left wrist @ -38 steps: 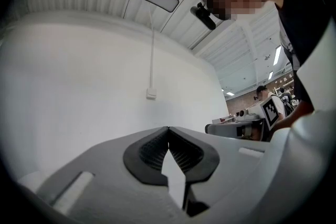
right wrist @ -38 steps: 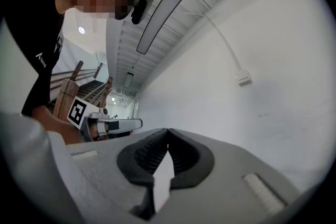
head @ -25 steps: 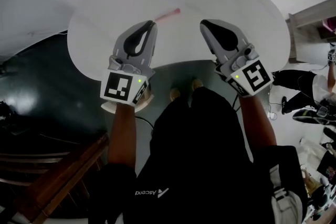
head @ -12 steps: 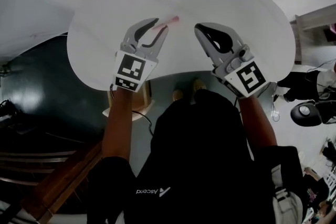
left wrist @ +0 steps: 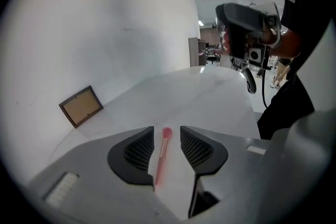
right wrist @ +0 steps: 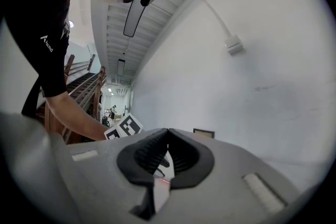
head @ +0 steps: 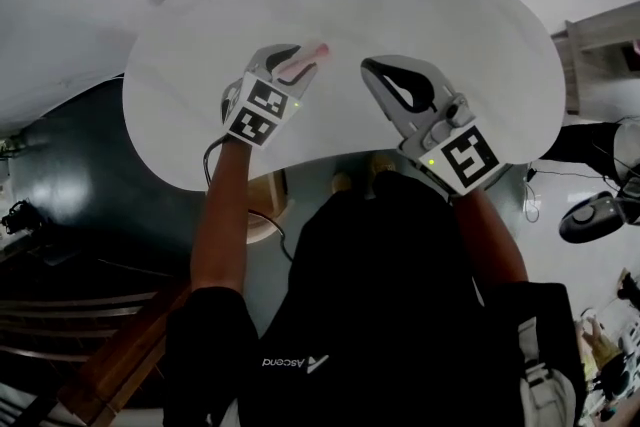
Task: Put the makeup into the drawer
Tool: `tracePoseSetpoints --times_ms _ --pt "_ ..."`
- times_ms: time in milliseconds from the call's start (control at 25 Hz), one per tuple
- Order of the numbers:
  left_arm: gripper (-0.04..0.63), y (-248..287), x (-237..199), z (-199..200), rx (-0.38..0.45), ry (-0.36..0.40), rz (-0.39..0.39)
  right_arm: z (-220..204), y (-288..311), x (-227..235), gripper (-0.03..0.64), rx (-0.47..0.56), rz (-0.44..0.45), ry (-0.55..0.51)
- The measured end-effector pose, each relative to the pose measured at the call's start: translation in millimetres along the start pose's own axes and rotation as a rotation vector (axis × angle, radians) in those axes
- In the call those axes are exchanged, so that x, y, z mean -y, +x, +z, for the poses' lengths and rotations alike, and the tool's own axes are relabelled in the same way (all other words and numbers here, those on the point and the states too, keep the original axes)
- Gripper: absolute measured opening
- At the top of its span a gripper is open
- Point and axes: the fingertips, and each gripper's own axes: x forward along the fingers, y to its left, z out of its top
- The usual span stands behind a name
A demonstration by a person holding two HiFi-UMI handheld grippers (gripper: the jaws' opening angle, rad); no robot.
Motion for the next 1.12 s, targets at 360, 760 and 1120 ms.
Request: tracePoseSetpoints --times_ms 360,760,1120 --pt "0.158 41.1 -3.0 -28.1 -0.172 0.029 -0.070 -13.5 -9.4 19.6 0.003 -0.020 -0.023 0.033" --pt "0.109 54.7 -6.8 -41.3 -0.263 0.044 -0.116 -21.2 -16.1 32.8 0.003 -0.038 -0.049 0.053" --pt "0.055 62.4 -0.1 -34.1 -0.250 0.030 -0.160 -28.6 -26.7 42.0 0.003 -0.046 -0.061 0.064"
